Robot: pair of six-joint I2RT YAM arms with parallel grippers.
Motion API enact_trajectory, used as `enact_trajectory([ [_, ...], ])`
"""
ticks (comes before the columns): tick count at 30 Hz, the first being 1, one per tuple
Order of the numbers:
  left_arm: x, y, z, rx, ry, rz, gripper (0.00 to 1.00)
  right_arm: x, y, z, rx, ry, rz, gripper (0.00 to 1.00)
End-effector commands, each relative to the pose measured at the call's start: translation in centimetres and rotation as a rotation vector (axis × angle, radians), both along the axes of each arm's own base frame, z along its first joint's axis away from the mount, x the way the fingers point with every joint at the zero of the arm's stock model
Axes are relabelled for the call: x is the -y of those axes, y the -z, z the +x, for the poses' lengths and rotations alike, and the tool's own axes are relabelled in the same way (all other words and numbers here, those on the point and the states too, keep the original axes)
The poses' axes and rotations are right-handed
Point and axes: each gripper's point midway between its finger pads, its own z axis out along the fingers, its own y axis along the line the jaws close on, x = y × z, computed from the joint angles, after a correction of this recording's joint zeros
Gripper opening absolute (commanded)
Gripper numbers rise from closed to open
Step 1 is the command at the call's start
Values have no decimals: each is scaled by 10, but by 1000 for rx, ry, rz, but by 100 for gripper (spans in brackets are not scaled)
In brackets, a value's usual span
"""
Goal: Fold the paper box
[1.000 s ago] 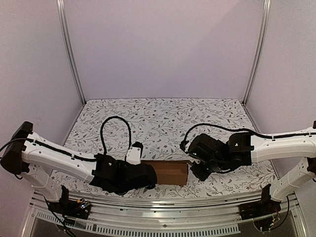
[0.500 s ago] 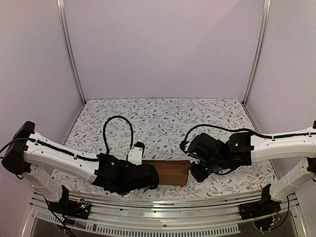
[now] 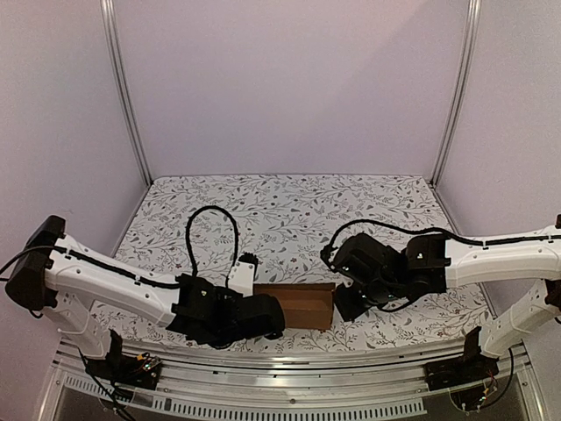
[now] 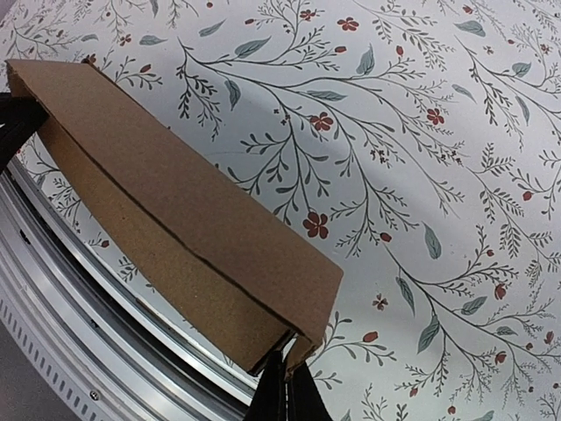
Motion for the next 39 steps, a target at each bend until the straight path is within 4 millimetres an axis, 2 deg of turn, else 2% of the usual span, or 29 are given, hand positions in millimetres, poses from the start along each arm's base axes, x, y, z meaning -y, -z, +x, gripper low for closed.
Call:
enact_trajectory([
  [1,4,15,-14,-41,50,57,0,-22,-20,-2,-23,8,146,0],
  [39,9,24,-18,-34,65,80,0,-40,-25,2,-183,107,393,0],
])
